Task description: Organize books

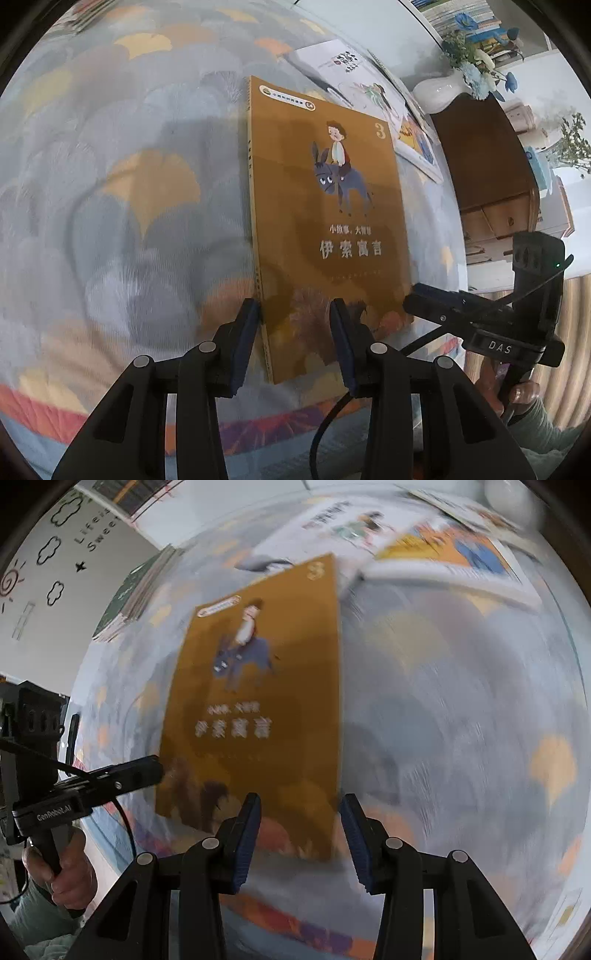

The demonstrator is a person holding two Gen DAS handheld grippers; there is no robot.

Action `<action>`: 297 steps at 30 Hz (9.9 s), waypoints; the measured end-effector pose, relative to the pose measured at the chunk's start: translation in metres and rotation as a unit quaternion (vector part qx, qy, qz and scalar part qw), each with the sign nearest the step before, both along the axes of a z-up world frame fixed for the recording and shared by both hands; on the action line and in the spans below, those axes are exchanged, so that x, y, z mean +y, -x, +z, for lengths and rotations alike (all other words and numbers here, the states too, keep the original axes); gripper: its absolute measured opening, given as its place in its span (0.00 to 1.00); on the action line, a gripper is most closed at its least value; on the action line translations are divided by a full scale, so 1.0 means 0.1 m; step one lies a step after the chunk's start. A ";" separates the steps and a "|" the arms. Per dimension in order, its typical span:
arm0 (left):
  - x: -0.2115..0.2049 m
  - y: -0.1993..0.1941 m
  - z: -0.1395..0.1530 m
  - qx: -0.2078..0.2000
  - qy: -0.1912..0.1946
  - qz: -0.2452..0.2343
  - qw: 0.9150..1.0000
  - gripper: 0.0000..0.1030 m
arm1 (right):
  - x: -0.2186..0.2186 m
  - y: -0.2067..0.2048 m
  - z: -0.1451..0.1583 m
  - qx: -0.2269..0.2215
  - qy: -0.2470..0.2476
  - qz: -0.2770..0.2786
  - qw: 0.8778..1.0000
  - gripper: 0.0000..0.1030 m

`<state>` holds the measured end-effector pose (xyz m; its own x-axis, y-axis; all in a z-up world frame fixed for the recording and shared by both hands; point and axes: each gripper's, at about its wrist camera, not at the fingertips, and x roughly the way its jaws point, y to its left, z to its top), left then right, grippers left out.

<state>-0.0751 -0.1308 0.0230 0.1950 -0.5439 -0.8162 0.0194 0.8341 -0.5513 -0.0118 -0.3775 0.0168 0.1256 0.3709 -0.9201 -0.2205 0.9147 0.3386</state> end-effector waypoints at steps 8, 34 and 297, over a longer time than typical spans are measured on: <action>-0.07 0.14 -0.01 0.000 0.010 0.030 0.999 0.35 | 0.03 0.16 -0.05 -0.044 0.004 0.010 0.999 0.35; -0.18 0.09 0.04 0.017 0.145 0.071 0.987 0.09 | -0.36 0.22 -0.16 0.006 -0.126 -0.084 0.989 0.35; -0.87 -0.62 -0.14 0.039 0.247 -0.016 0.968 0.10 | -1.12 0.10 -0.19 0.010 -0.153 -0.160 0.975 0.50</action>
<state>-0.0132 -0.2180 0.0092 0.1199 -0.8765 -0.4663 -0.0170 0.4678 -0.8837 -0.0222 -0.4893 -0.0025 0.2631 0.5731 -0.7761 0.0682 0.7914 0.6075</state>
